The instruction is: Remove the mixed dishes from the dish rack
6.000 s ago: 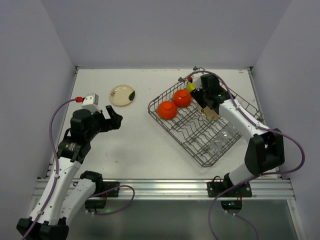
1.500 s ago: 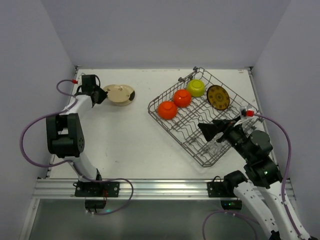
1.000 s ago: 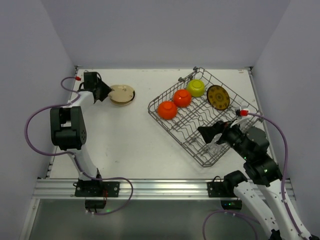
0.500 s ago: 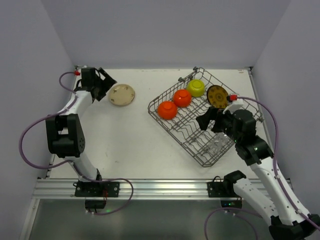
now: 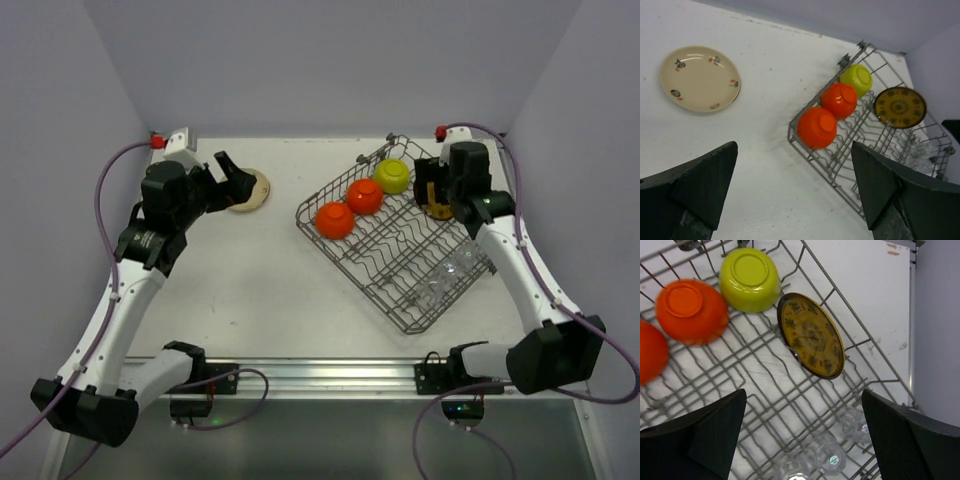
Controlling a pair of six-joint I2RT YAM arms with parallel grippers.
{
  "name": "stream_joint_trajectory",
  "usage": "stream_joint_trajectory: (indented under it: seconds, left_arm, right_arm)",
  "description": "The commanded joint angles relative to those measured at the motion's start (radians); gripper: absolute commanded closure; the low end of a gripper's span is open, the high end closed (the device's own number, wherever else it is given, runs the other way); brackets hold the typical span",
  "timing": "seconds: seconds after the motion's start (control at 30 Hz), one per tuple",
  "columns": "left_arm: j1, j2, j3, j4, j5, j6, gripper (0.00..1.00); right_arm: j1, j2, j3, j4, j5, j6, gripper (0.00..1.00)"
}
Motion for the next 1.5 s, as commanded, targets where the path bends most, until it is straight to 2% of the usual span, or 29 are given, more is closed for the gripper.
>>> stream_joint_trajectory:
  seconds: [0.0, 0.13, 0.2, 0.23, 0.47, 0.57, 0.63, 0.67, 0.73, 0.77, 0.87, 1.07, 1.23, 1.47]
  left_arm:
    - [0.007, -0.088, -0.116, -0.144, 0.006, 0.160, 0.00]
    - [-0.011, -0.224, -0.282, -0.098, -0.027, 0.216, 0.00]
    - [-0.091, -0.301, -0.319, -0.078, -0.069, 0.228, 0.00]
    - [-0.109, -0.320, -0.348, -0.066, -0.137, 0.233, 0.00]
    - [-0.146, -0.318, -0.374, -0.062, -0.123, 0.228, 0.00]
    - [-0.150, -0.298, -0.374, -0.058, -0.106, 0.230, 0.00]
    - [-0.150, -0.289, -0.374, -0.055, -0.089, 0.231, 0.00]
    - [-0.150, -0.288, -0.374, -0.056, -0.087, 0.231, 0.00]
    - [-0.150, -0.288, -0.376, -0.053, -0.083, 0.233, 0.00]
    - [-0.151, -0.288, -0.377, -0.055, -0.081, 0.233, 0.00]
    - [-0.154, -0.289, -0.377, -0.053, -0.080, 0.234, 0.00]
    - [-0.159, -0.285, -0.377, -0.055, -0.080, 0.234, 0.00]
    - [-0.159, -0.280, -0.376, -0.055, -0.083, 0.234, 0.00]
    - [-0.159, -0.280, -0.377, -0.056, -0.090, 0.234, 0.00]
  right_arm:
    - [-0.014, 0.101, 0.061, 0.053, 0.015, -0.366, 0.01]
    - [-0.023, 0.200, 0.114, 0.038, -0.066, -0.558, 0.01]
    - [-0.037, 0.251, 0.146, 0.047, -0.071, -0.597, 0.01]
    - [-0.040, 0.272, 0.160, 0.049, -0.069, -0.606, 0.01]
    - [-0.053, 0.446, 0.224, 0.052, 0.061, -0.717, 0.07]
    - [-0.070, 0.474, 0.246, 0.089, 0.072, -0.707, 0.20]
    - [-0.075, 0.492, 0.246, 0.104, 0.078, -0.715, 0.23]
    - [-0.077, 0.500, 0.247, 0.109, 0.080, -0.726, 0.29]
    - [-0.080, 0.512, 0.246, 0.116, 0.095, -0.737, 0.34]
    - [-0.081, 0.521, 0.241, 0.129, 0.104, -0.749, 0.40]
    - [-0.089, 0.518, 0.207, 0.178, 0.112, -0.770, 0.50]
    - [-0.103, 0.488, 0.132, 0.253, 0.112, -0.789, 0.63]
    - [-0.110, 0.452, 0.069, 0.294, 0.090, -0.806, 0.68]
    - [-0.113, 0.418, 0.031, 0.323, 0.066, -0.819, 0.82]
